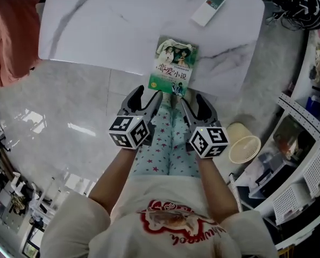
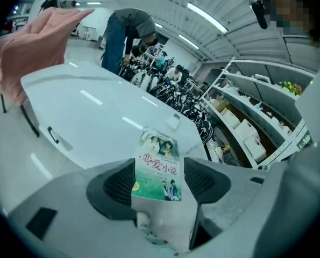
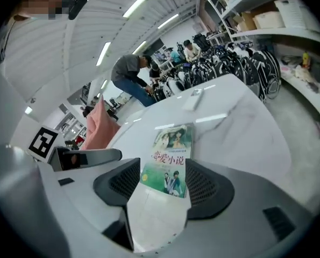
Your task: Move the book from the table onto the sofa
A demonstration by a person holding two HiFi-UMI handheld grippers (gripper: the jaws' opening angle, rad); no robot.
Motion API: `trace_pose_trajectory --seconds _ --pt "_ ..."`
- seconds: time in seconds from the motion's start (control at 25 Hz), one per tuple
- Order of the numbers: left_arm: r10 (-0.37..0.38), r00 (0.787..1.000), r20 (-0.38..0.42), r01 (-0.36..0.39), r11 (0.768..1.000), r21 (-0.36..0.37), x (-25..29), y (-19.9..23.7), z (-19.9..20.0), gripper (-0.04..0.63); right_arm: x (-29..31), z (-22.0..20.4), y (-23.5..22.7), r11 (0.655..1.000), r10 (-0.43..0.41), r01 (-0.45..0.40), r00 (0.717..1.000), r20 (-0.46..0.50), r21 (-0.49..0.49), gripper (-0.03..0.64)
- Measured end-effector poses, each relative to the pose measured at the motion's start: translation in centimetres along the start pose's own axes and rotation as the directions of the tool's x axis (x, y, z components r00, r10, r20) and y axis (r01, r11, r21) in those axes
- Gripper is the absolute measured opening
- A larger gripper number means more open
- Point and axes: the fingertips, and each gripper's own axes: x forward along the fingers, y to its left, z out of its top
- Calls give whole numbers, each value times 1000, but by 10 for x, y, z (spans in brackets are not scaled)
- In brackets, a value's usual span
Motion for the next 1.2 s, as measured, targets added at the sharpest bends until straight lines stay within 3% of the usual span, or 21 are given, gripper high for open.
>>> trace_pose_trajectory --seconds 0.24,0.4,0.56,0.76,0.88,0.96,1.0,1.08,1.2 --pt "42 998 -45 -49 988 -146 36 51 -39 273 40 -45 -23 987 50 -37 996 -78 157 261" --pt "26 997 -73 -41 977 -208 57 68 -51 279 56 -65 -34 960 76 -42 991 -111 277 273" --pt "-60 993 -102 28 954 -297 74 73 -61 281 72 -76 -38 927 126 -75 985 -118 367 276" --pt "-188 975 -120 146 945 -294 89 65 -59 281 91 -77 -29 891 249 -174 960 -129 419 276" --pt "-260 956 -136 206 924 -321 90 65 -62 279 101 -78 -24 881 299 -218 944 -139 420 275" --pt "-326 929 -178 256 909 -329 93 58 -69 279 106 -77 -22 868 331 -245 934 -136 433 257" --pt "-367 908 -201 289 898 -333 94 52 -73 277 108 -76 -21 858 349 -260 928 -131 444 201" --pt "-440 872 -215 354 870 -342 95 39 -79 233 109 -76 -20 831 389 -294 914 -115 473 179" --pt "-480 862 -164 406 847 -344 93 32 -77 156 107 -73 -16 799 433 -346 899 -71 492 120"
